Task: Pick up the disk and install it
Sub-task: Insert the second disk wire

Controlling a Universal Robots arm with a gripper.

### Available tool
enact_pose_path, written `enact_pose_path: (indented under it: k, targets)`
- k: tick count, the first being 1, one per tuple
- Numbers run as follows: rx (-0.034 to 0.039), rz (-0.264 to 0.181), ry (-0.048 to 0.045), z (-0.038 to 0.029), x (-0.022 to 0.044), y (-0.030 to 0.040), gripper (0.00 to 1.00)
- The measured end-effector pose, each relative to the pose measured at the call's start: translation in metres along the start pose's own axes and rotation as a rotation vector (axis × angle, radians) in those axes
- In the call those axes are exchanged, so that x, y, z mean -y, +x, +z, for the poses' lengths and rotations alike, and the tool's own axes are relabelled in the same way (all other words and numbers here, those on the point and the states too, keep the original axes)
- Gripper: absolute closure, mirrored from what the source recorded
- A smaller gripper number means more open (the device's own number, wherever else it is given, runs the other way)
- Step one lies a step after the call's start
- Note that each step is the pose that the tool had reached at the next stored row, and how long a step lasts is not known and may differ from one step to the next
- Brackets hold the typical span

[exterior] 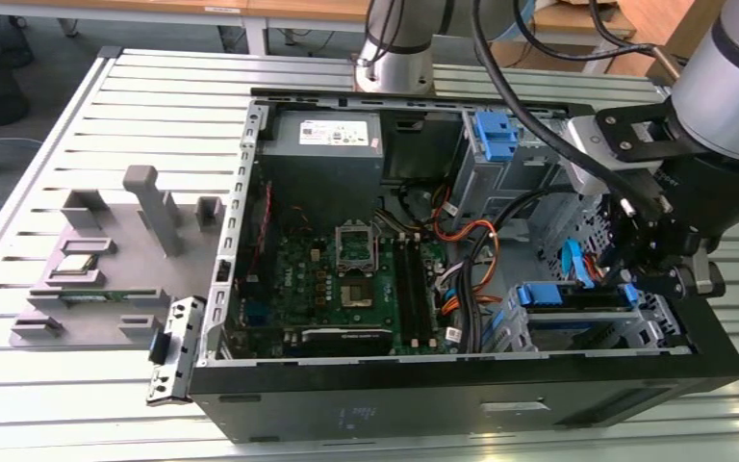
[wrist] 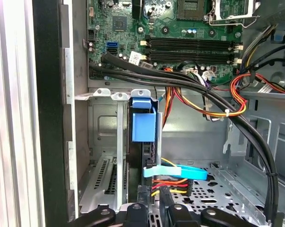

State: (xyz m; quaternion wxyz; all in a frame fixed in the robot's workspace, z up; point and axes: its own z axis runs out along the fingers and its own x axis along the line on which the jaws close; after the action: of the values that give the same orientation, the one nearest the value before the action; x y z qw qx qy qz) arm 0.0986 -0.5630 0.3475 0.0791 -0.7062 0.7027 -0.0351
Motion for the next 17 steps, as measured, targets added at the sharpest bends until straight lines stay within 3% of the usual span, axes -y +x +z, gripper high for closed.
enact_pose_path:
  k: [2, 3, 5, 10, 11, 17]
  targets:
    - [-0.0001, 0.0, -0.0037, 0.0, 0.0001, 0.0, 0.75]
    - [-0.0001, 0.001, -0.0118, 0.0002, 0.0, 0.0, 0.75]
    - [0.0, 0.003, -0.0427, 0.0008, 0.0001, 0.0001, 0.75]
    - [0.0, 0.008, -0.1341, 0.002, 0.0008, 0.0001, 0.75]
    - [0.0, 0.009, -0.1473, 0.0021, 0.0009, 0.0001, 0.75]
    - [-0.0001, 0.009, -0.1502, 0.0022, 0.0015, 0.0001, 0.75]
